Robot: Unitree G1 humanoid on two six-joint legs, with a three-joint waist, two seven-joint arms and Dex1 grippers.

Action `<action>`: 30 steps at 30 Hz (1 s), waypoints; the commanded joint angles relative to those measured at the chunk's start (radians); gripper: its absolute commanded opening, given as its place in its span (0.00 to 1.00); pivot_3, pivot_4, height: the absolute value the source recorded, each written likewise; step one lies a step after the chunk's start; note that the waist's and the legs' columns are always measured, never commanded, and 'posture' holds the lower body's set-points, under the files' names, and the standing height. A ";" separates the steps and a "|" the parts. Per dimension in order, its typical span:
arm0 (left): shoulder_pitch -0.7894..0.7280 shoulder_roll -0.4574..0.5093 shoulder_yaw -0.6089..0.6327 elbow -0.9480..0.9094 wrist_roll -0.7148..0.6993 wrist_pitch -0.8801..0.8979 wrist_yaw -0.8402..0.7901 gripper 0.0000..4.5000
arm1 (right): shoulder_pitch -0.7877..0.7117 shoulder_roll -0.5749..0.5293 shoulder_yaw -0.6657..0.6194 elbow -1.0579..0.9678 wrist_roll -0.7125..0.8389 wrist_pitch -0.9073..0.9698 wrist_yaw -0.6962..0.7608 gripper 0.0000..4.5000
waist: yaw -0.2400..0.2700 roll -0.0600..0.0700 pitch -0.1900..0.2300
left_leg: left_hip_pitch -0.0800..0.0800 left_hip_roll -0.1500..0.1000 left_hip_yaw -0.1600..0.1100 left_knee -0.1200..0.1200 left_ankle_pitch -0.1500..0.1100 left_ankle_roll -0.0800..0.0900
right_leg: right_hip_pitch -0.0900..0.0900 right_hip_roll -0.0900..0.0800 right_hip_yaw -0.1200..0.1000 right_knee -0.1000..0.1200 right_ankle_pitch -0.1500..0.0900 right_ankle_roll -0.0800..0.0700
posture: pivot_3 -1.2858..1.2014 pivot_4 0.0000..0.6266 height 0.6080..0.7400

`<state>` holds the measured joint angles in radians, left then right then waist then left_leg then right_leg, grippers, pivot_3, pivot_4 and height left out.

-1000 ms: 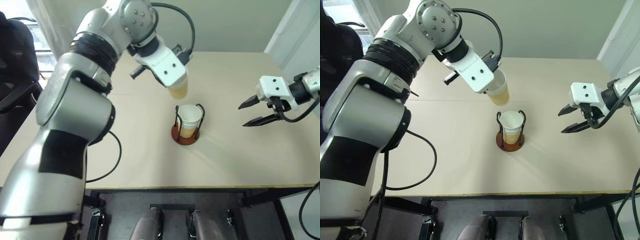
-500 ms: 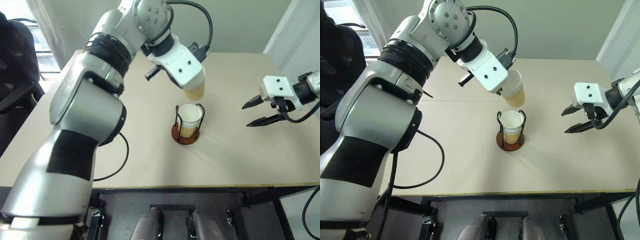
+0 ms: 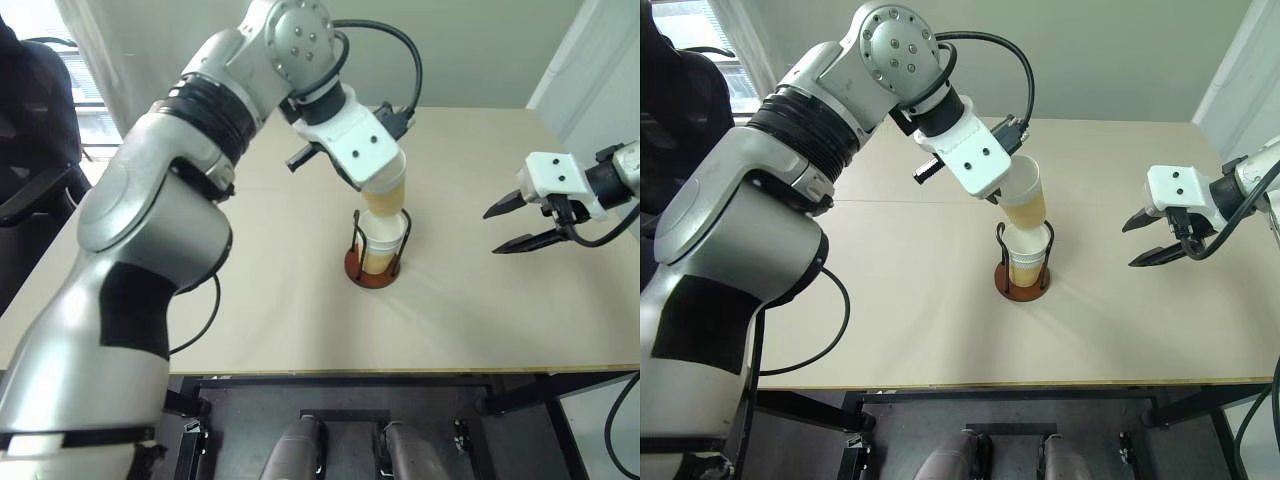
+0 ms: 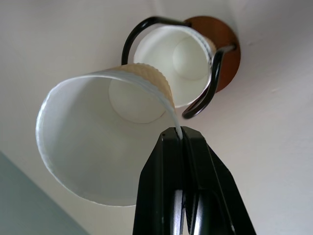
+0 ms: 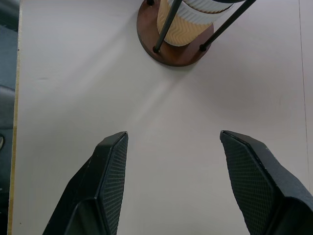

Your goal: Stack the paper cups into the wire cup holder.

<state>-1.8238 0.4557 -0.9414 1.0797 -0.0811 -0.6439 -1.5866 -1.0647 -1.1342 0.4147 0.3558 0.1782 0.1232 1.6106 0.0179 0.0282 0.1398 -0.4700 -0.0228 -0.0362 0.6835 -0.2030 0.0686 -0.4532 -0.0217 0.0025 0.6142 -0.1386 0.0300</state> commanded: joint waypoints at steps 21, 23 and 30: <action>-0.009 0.039 -0.139 -0.078 -0.135 0.042 -0.028 0.01 | 0.006 -0.022 -0.029 -0.047 0.016 0.016 0.004 0.67 | 0.001 0.000 0.000 | 0.000 0.000 0.000 0.000 0.001 0.001 | 0.001 0.000 0.000 -0.001 0.001 0.000 | 0.52 0.24 1.00; -0.007 0.034 -0.134 -0.069 -0.126 0.032 -0.028 0.01 | 0.007 -0.024 -0.030 -0.052 0.017 0.018 0.004 0.67 | 0.001 0.000 0.000 | 0.000 0.000 0.000 0.000 0.001 0.001 | 0.001 0.000 0.000 -0.001 0.001 0.001 | 0.52 0.24 1.00; -0.002 0.020 -0.114 -0.047 -0.098 0.020 -0.028 0.36 | 0.009 -0.032 -0.030 -0.053 0.016 0.018 0.004 0.67 | 0.002 0.000 0.000 | 0.000 0.000 0.000 0.000 0.001 0.001 | 0.002 0.000 0.000 -0.002 0.001 0.001 | 0.52 0.24 1.00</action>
<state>-1.8177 0.4680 -1.0705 1.0349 -0.1763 -0.6169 -1.5868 -1.0491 -1.1428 0.4143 0.3227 0.1821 0.1402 1.6107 0.0194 0.0285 0.1397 -0.4696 -0.0228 -0.0363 0.6837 -0.2018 0.0695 -0.4516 -0.0219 0.0024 0.6125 -0.1380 0.0307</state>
